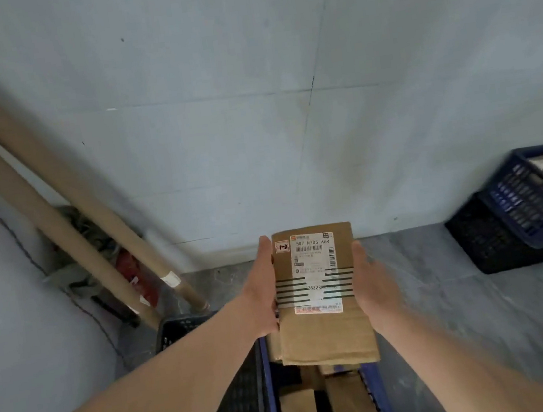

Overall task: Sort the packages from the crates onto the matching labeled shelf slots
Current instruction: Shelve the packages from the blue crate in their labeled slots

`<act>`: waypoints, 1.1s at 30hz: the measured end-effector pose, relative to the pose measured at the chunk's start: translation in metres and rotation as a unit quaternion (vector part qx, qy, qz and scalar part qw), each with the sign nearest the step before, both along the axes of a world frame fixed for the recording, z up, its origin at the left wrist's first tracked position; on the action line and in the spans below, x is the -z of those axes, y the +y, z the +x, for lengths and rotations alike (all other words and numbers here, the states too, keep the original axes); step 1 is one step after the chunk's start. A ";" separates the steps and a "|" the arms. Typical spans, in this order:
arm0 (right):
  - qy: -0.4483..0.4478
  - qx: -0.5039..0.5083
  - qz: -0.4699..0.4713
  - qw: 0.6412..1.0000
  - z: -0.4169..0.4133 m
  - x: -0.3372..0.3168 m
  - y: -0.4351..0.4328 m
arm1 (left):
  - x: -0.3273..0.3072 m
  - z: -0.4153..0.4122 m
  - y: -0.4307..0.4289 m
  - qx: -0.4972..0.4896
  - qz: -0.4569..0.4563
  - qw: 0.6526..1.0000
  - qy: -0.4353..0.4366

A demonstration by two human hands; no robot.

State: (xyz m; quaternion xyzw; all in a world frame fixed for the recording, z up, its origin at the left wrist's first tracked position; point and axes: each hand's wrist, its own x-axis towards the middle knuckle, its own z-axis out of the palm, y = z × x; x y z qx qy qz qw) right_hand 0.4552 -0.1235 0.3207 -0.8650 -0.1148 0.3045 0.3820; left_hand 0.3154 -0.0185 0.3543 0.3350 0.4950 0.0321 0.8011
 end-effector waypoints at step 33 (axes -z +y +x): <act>-0.141 0.167 0.254 0.942 -0.069 -0.387 -0.119 | -0.374 -0.055 -0.120 0.018 0.261 0.943 -0.205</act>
